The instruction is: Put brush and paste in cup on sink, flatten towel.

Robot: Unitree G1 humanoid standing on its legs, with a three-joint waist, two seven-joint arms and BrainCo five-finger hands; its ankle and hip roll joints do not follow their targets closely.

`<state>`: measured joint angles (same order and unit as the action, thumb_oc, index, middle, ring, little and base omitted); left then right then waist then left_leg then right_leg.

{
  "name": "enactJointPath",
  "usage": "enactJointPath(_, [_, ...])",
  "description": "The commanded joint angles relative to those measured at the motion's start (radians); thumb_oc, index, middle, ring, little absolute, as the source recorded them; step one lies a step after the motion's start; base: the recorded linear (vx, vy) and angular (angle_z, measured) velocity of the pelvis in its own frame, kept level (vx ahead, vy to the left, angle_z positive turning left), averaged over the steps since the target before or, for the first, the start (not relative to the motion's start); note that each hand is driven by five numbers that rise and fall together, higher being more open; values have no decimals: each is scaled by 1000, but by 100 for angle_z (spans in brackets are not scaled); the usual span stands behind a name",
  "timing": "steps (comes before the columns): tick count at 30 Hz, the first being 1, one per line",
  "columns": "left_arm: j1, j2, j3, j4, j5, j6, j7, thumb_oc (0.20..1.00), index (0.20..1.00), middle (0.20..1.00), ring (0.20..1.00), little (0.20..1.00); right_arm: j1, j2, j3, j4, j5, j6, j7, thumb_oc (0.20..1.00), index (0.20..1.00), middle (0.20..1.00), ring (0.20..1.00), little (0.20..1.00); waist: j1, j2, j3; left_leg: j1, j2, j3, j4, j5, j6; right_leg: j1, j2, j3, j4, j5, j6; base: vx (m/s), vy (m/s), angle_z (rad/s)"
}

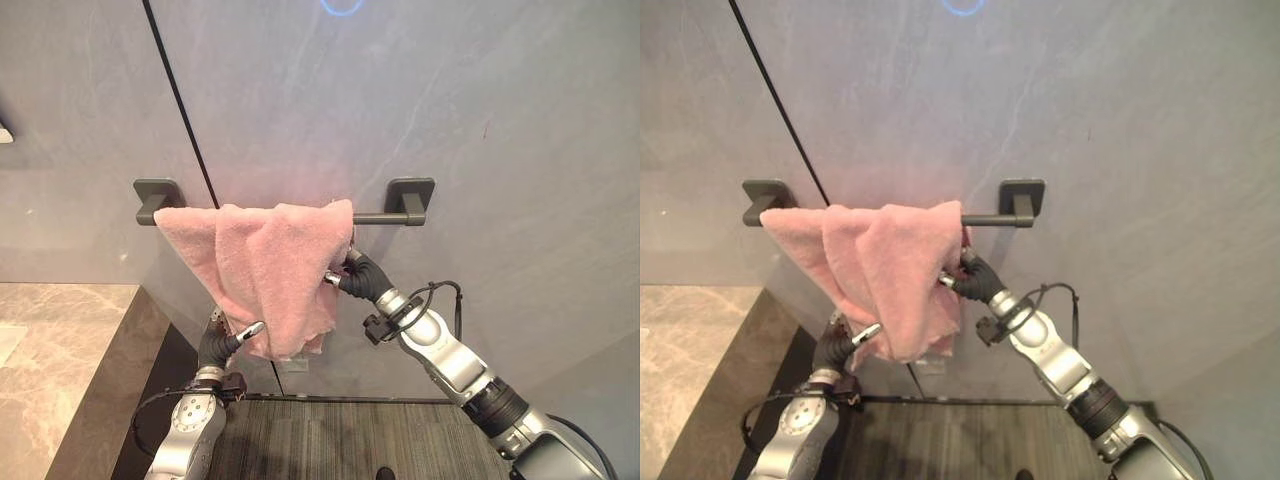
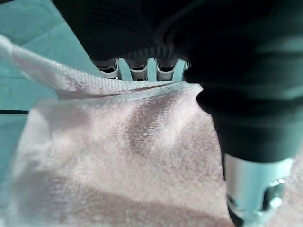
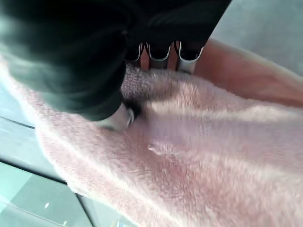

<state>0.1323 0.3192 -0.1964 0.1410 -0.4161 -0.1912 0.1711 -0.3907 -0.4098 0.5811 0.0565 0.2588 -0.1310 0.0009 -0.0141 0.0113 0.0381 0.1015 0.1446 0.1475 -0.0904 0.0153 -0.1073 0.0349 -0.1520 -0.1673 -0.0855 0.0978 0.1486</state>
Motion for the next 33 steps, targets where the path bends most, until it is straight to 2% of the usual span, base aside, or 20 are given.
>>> enactJointPath(1, [-29, 100, 33, -20, 29, -32, -16, 1000, 1000, 1000, 1000, 1000, -37, 46, -4, -4, -7, -33, -13, 200, 200, 200, 200, 200, 11, -74, 12, 19, 37, 31, 3, -26, -4, -30, -136, -27, -2, 75, 68, 0, 0, 0])
enactJointPath(22, [15, 112, 81, 16, 64, -11, -19, 1000, 1000, 1000, 1000, 1000, 28, 55, 5, 112, -32, -5, 14, 200, 200, 200, 200, 200, 18, -56, 24, 11, 32, 18, 3, -23, -5, -30, -140, -41, -2, 74, 68, 0, 0, 0])
enactJointPath(23, [13, 113, 79, 14, 67, -9, -18, 1000, 1000, 1000, 1000, 1000, 27, 55, 5, 111, -34, -3, 14, 805, 805, 805, 805, 805, 18, -55, 24, 9, 31, 18, 3, -23, -5, -32, -140, -41, -2, 74, 68, 0, 0, 0])
enactJointPath(24, [13, 112, 80, 14, 69, -9, -18, 1000, 1000, 1000, 1000, 1000, 28, 55, 6, 110, -35, -2, 16, 1000, 1000, 1000, 1000, 1000, 17, -54, 25, 7, 31, 18, 3, -22, -5, -32, -140, -41, -2, 73, 68, 0, 0, 0])
enactJointPath(33, [3, 109, 82, 22, 68, -8, -5, 1000, 1000, 1000, 1000, 1000, 36, 56, 10, 113, -49, -1, 9, 1000, 1000, 1000, 1000, 1000, 16, -51, 28, 2, 29, 17, 3, -22, -4, -37, -141, -38, -2, 72, 68, 3, 1, 1])
